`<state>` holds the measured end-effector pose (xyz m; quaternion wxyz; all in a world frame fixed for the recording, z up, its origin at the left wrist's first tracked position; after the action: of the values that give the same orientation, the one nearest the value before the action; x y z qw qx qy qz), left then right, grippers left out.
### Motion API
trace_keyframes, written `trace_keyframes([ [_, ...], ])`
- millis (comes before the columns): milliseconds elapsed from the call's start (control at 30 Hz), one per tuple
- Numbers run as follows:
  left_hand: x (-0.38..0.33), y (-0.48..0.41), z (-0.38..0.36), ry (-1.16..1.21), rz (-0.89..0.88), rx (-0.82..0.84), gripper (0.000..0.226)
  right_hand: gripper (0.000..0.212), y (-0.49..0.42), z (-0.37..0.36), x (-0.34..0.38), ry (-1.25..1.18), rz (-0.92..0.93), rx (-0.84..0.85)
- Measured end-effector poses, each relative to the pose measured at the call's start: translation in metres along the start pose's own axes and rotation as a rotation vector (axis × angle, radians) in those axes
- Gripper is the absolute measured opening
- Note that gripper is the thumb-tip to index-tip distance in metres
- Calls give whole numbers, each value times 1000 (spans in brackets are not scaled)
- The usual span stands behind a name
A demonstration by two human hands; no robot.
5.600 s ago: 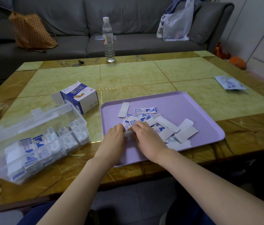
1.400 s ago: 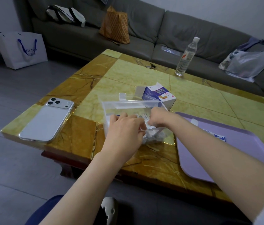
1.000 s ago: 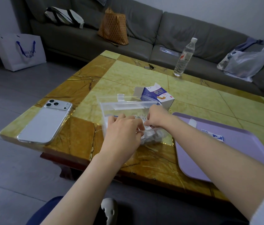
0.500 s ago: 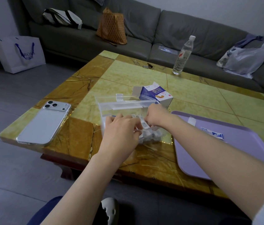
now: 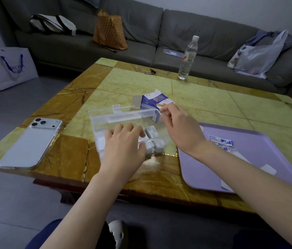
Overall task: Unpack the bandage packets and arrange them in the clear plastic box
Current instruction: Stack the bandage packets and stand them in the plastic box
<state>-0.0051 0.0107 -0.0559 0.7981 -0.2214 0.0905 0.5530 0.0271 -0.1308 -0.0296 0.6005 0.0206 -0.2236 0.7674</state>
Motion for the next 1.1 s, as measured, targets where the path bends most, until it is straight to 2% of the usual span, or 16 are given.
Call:
trace_keyframes([
  [67,-15,-2,-1,33,-58,-50,16,18,16,9,-16,0,-1,-56],
  [167,-41,-5,-9,77,-176,-82,18,19,36,12,-58,27,-118,-46],
  [300,-77,-8,-36,77,-301,33,18,27,63,-1,-131,90,-352,110],
  [433,-109,-13,-74,51,-375,201,27,50,101,-5,-200,147,-713,338],
  [500,-122,-16,-96,-6,-391,270,32,58,119,-4,-221,132,-821,392],
  [600,-132,-27,-122,-80,-343,334,37,53,130,-2,-231,61,-830,357],
  [700,-135,-40,-143,-145,-237,391,45,46,131,2,-228,10,-763,290],
  [833,-141,-48,-168,-192,-149,512,55,47,129,6,-235,-78,-691,198],
  [900,-148,-53,-174,-176,-151,504,55,43,129,9,-239,-90,-667,154],
  [1033,-157,-64,-179,-137,-159,453,44,17,132,19,-245,-73,-608,43],
  [1100,-159,-68,-182,-90,-157,450,42,13,132,23,-245,-91,-558,-5],
])
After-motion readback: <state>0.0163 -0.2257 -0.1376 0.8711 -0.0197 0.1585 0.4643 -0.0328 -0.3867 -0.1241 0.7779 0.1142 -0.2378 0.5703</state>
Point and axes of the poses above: each hand's wrist, its own y-axis away from the middle knuckle, its own z-axis out of the back of the hand, x = y × z, the point moved 7 cm from there along -y, towards the middle knuckle, and after that the axes turned 8 degrees about x, right-handed, at the moved point
